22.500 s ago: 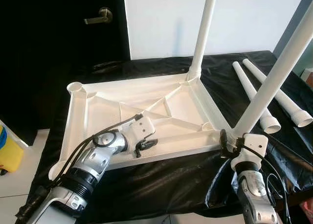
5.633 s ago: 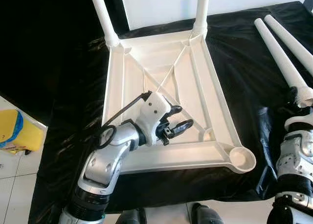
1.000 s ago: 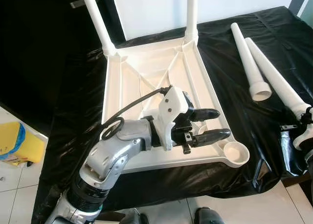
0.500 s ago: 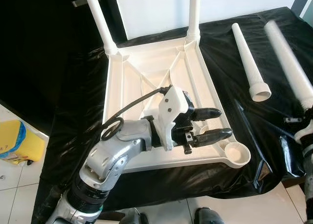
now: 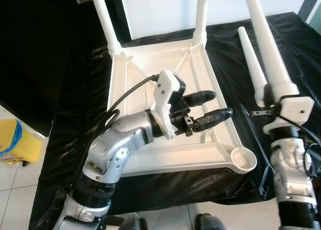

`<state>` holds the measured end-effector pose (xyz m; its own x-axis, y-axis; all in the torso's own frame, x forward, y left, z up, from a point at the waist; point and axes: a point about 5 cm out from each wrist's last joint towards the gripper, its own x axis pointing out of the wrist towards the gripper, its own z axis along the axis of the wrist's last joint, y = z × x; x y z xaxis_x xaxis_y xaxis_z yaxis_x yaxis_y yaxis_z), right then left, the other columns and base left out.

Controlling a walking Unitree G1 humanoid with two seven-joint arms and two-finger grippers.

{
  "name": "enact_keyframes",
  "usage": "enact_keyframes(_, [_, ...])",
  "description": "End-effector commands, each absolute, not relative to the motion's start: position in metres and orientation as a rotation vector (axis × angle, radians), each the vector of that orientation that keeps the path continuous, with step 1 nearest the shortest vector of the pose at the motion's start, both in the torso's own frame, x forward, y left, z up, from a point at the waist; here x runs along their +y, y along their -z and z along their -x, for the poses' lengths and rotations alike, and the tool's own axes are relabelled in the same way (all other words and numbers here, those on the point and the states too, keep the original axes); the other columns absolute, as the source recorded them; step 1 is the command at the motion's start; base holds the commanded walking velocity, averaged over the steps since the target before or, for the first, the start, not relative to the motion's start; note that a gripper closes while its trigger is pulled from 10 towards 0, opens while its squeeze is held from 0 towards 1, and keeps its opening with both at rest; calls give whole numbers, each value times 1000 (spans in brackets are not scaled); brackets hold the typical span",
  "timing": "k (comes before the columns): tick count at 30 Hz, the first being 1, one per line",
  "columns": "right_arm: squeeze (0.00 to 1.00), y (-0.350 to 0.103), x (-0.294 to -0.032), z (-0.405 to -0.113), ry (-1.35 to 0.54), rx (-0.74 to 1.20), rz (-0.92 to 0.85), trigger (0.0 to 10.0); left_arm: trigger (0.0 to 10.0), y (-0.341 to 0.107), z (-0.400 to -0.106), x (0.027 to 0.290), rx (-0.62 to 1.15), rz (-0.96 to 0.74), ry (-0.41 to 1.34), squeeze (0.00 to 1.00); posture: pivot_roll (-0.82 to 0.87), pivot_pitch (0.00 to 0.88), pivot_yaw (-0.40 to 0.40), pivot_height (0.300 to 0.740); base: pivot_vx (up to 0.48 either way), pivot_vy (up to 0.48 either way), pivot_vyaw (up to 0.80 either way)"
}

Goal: Building children table

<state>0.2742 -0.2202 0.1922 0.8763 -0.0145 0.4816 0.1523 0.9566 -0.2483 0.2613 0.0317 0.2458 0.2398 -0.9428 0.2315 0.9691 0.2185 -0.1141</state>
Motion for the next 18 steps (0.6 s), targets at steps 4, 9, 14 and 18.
enact_keyframes(4, [0, -196, -207, -268, 86, -549, 314, 10000, 10000, -240, -269, 39, -59, 366, 1310, 1000, -33, 106, 48, 740, 0, 0, 0])
enact_keyframes(9, [0, -196, -188, -263, 46, -572, 311, 10000, 10000, -240, -282, 46, -23, 470, 1275, 1000, -26, 103, 37, 740, 0, 0, 0])
enact_keyframes(14, [0, -193, -169, -259, -20, -574, 305, 10000, 10000, -235, -296, 49, 37, 513, 1217, 1000, -19, 103, 27, 740, 0, 0, 0])
enact_keyframes(18, [0, -189, -154, -257, -81, -572, 300, 10000, 10000, -229, -309, 50, 102, 512, 1153, 0, -13, 100, 18, 740, 0, 0, 0])
